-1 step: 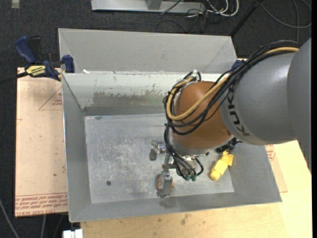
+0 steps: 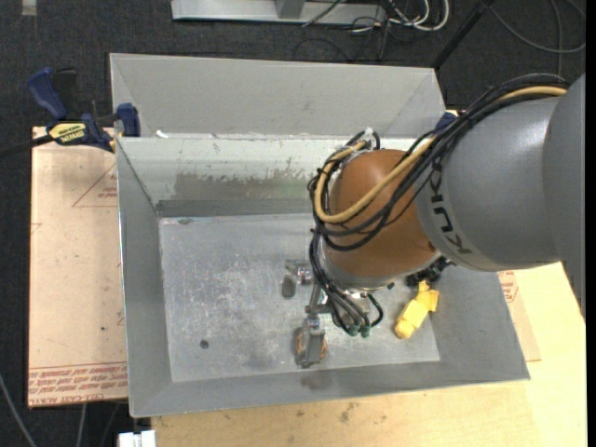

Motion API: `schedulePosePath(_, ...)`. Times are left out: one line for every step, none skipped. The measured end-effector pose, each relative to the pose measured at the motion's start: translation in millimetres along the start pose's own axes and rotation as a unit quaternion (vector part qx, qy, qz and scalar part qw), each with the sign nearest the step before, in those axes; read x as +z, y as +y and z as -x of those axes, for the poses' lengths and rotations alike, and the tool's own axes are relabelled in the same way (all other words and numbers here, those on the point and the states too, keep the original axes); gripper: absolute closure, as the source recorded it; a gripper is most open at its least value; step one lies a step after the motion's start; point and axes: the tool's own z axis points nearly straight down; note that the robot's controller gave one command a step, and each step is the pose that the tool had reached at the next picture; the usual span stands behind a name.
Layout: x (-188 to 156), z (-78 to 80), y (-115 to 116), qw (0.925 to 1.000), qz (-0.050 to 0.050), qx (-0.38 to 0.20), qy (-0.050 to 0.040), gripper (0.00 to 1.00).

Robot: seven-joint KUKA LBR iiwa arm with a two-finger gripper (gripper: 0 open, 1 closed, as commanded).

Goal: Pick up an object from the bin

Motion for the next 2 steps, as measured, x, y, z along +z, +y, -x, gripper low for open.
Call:
schedulePosePath(63,-5.0,-39,0.9990,0.000,-0.046,-0.0042,0.00)
schedulePosePath(53,-6.2,-50,0.9968,0.000,-0.080,-0.0035,0.00)
